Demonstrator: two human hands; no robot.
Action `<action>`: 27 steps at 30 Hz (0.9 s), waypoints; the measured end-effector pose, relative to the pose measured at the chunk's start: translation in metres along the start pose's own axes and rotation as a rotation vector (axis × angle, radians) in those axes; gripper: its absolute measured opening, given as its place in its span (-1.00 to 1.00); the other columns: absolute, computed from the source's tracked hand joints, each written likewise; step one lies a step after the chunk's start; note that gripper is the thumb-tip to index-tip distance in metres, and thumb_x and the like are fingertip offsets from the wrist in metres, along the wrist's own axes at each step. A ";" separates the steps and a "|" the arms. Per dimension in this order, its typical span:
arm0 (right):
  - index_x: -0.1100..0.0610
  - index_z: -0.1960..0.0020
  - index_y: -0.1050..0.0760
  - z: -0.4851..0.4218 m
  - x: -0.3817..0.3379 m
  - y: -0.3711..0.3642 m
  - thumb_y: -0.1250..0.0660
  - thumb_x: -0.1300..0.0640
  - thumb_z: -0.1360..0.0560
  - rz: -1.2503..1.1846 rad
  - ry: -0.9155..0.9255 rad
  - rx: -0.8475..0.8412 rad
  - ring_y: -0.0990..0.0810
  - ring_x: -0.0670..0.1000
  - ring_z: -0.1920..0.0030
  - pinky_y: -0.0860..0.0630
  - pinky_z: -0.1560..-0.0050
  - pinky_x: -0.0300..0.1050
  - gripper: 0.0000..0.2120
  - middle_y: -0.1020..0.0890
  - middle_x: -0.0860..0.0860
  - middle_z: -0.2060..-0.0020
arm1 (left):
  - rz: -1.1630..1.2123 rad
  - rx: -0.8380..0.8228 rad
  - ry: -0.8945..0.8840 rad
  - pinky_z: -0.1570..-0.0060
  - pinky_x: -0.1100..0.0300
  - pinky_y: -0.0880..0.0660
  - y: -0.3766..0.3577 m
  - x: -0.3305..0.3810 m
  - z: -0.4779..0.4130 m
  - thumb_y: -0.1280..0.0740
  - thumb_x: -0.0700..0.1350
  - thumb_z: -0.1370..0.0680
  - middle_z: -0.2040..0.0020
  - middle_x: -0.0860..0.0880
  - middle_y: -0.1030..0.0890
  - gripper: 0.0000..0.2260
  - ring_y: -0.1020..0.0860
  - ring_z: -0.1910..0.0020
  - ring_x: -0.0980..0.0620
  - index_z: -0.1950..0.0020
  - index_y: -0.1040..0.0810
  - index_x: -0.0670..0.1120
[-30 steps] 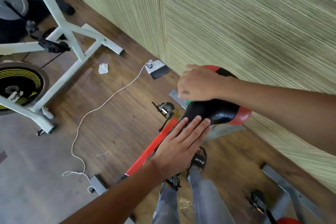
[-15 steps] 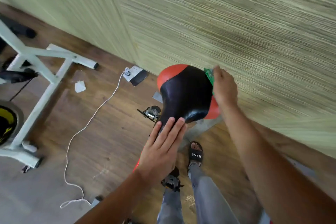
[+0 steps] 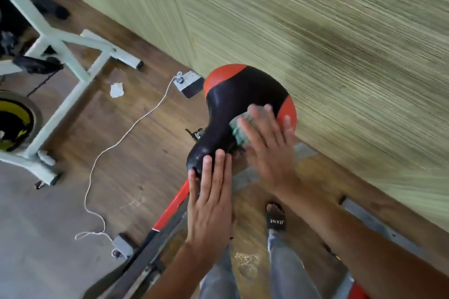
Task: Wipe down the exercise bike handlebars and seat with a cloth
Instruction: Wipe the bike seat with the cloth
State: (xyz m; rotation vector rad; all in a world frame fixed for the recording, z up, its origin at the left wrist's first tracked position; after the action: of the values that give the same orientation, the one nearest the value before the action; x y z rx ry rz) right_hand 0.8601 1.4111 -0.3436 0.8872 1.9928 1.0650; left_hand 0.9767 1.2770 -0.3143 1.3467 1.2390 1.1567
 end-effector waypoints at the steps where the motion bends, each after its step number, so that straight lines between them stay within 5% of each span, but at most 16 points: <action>1: 0.04 -0.56 -0.17 -0.004 0.013 0.002 -0.04 0.01 -0.69 -0.019 -0.075 0.029 -0.18 0.20 -0.56 0.02 -0.55 0.23 -0.55 -0.28 0.11 -0.55 | -0.018 0.025 0.058 -0.55 -0.19 0.07 -0.004 0.010 -0.002 -0.46 -0.22 -0.40 -0.63 -0.13 0.11 -0.11 0.10 -0.61 -0.16 -0.61 -0.04 -0.22; 4: 0.05 -0.56 -0.18 -0.003 0.010 0.000 0.01 -0.04 -0.70 -0.113 -0.332 0.079 -0.12 0.20 -0.58 0.02 -0.56 0.23 -0.55 -0.26 0.13 -0.56 | -0.014 0.080 0.253 -0.51 -0.31 0.03 -0.013 0.040 -0.013 -0.46 -0.23 -0.39 -0.62 -0.16 0.10 -0.09 0.14 -0.60 -0.23 -0.61 -0.01 -0.22; 8: 0.01 -0.57 -0.15 0.017 0.007 -0.015 0.04 -0.07 -0.72 -0.062 -0.034 0.037 0.01 0.06 -0.61 0.01 -0.55 0.23 -0.56 -0.22 0.05 -0.55 | -0.015 0.162 0.442 -0.47 -0.38 0.04 -0.023 0.058 -0.032 -0.39 -0.29 -0.43 -0.61 -0.16 0.06 -0.17 0.18 -0.59 -0.24 -0.61 -0.02 -0.19; 11: 0.09 -0.56 -0.18 0.012 0.021 -0.011 0.02 -0.03 -0.71 -0.304 -0.290 0.140 -0.03 0.15 -0.60 0.01 -0.57 0.22 -0.54 -0.21 0.15 -0.56 | -0.005 0.207 0.472 -0.47 -0.38 0.03 -0.029 0.063 -0.034 -0.36 -0.29 -0.45 -0.61 -0.13 0.07 -0.20 0.20 -0.59 -0.20 -0.61 -0.02 -0.17; 15: 0.19 -0.52 -0.29 -0.008 0.006 0.002 -0.07 0.07 -0.70 -0.648 -0.641 0.324 -0.23 0.12 -0.55 -0.31 -0.47 0.14 -0.58 -0.27 0.16 -0.52 | -0.003 0.250 0.473 -0.48 -0.37 0.03 -0.033 0.062 -0.031 -0.35 -0.29 -0.45 -0.63 -0.03 0.22 -0.18 0.22 -0.59 -0.16 -0.61 0.01 -0.13; 17: 0.09 -0.41 -0.41 -0.034 0.025 0.012 -0.07 0.00 -0.68 -0.694 -0.811 0.285 -0.49 0.03 -0.33 -0.51 -0.24 0.01 -0.63 -0.51 0.04 -0.33 | -0.007 0.261 0.465 -0.48 -0.37 0.01 -0.035 0.061 -0.030 -0.35 -0.29 -0.45 -0.62 -0.02 0.23 -0.17 0.21 -0.60 -0.16 -0.62 0.02 -0.13; 19: 0.07 -0.26 -0.50 -0.064 0.050 0.016 -0.05 -0.10 -0.66 -0.634 -0.909 0.015 -0.59 0.05 -0.11 -0.49 0.01 -0.07 -0.62 -0.59 -0.08 -0.01 | -0.002 0.265 0.458 -0.48 -0.37 0.01 -0.037 0.061 -0.030 -0.34 -0.28 -0.47 -0.63 -0.02 0.20 -0.19 0.18 -0.60 -0.17 -0.62 0.01 -0.13; 23: 0.08 -0.20 -0.54 -0.140 0.055 0.013 -0.03 -0.26 -0.61 -0.323 -0.645 -0.458 -0.56 0.18 -0.04 -0.38 0.03 0.02 -0.49 -0.58 0.02 0.05 | 0.035 0.290 0.449 -0.49 -0.34 -0.01 -0.038 0.059 -0.029 -0.11 -0.17 -0.62 -0.63 0.00 0.10 -0.46 0.13 -0.61 -0.12 -0.60 -0.08 -0.11; 27: 0.09 -0.18 -0.56 -0.191 0.006 -0.013 -0.06 -0.17 -0.62 -0.100 -0.208 -0.546 -0.57 0.21 -0.10 -0.30 0.05 -0.01 -0.56 -0.62 0.12 -0.07 | -0.028 0.251 0.429 -0.51 -0.31 0.04 -0.039 0.055 -0.029 -0.30 -0.21 -0.42 -0.61 -0.04 0.03 -0.19 0.16 -0.61 -0.12 -0.62 -0.01 -0.10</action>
State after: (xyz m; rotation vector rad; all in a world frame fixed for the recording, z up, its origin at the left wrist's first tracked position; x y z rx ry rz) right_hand 0.6981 1.3353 -0.2763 0.5689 1.4496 1.3099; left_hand 0.9457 1.3345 -0.3468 1.2928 1.7531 1.3499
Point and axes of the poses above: each hand's wrist, its own z-axis away from the middle knuckle, its own y-axis out of the back of the hand, x = y × z, the point moved 1 cm from there along -z, towards the middle knuckle
